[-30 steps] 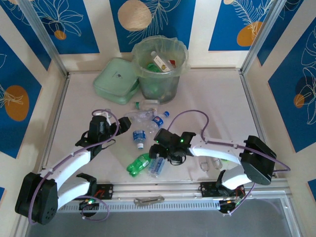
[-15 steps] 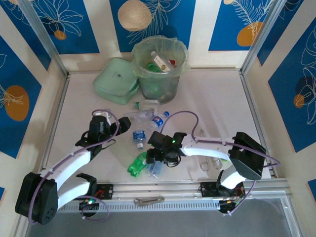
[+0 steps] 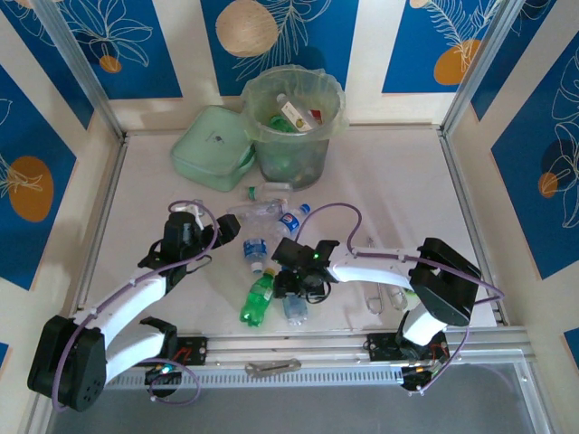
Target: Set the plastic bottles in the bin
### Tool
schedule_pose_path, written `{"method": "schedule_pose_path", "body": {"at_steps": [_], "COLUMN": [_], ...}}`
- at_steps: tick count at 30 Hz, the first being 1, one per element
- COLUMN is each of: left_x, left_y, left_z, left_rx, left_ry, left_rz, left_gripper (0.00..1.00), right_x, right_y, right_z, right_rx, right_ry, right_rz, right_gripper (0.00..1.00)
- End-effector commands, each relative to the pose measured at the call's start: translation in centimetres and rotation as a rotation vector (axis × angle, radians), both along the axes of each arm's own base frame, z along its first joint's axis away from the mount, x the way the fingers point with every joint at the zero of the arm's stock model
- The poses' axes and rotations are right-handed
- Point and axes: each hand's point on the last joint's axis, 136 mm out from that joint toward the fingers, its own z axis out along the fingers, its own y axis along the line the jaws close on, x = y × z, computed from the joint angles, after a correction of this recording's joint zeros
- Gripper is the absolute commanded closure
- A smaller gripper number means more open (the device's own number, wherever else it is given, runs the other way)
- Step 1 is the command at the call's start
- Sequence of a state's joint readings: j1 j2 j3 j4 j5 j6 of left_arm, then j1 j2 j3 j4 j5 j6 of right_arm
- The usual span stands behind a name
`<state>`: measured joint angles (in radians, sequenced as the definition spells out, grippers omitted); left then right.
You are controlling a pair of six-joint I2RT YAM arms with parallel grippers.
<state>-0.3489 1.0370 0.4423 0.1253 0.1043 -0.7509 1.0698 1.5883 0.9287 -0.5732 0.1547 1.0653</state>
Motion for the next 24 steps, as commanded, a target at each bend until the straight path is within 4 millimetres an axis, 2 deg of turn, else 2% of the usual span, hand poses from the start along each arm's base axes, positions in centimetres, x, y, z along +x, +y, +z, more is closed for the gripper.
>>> {"method": "schedule_pose_path", "body": {"at_steps": [1, 8, 17, 20, 24], "left_x": [0.1, 0.3, 0.5, 0.4, 0.4], "left_y": [-0.3, -0.5, -0.6, -0.6, -0.5], "left_z": [0.2, 0.3, 0.2, 0.2, -0.1], "left_rx": [0.007, 0.003, 0.000, 0.000, 0.003], "left_ry": [-0.002, -0.004, -0.003, -0.001, 0.000], "left_rz": [-0.018, -0.020, -0.023, -0.024, -0.017], "left_gripper": [0.00, 0.00, 0.00, 0.00, 0.00], "right_x": [-0.4, -0.4, 0.3, 1.1, 3.7], "right_y": [-0.6, -1.1, -1.5, -1.5, -2.1], "right_z": [-0.7, -1.2, -0.7, 0.2, 3.2], "right_rx": [-0.013, -0.033, -0.029, -0.017, 0.010], "right_ry": [0.027, 0.033, 0.000, -0.033, -0.127], "right_rz": [0.000, -0.004, -0.017, -0.017, -0.005], "right_gripper": [0.25, 0.26, 0.41, 0.43, 0.44]}}
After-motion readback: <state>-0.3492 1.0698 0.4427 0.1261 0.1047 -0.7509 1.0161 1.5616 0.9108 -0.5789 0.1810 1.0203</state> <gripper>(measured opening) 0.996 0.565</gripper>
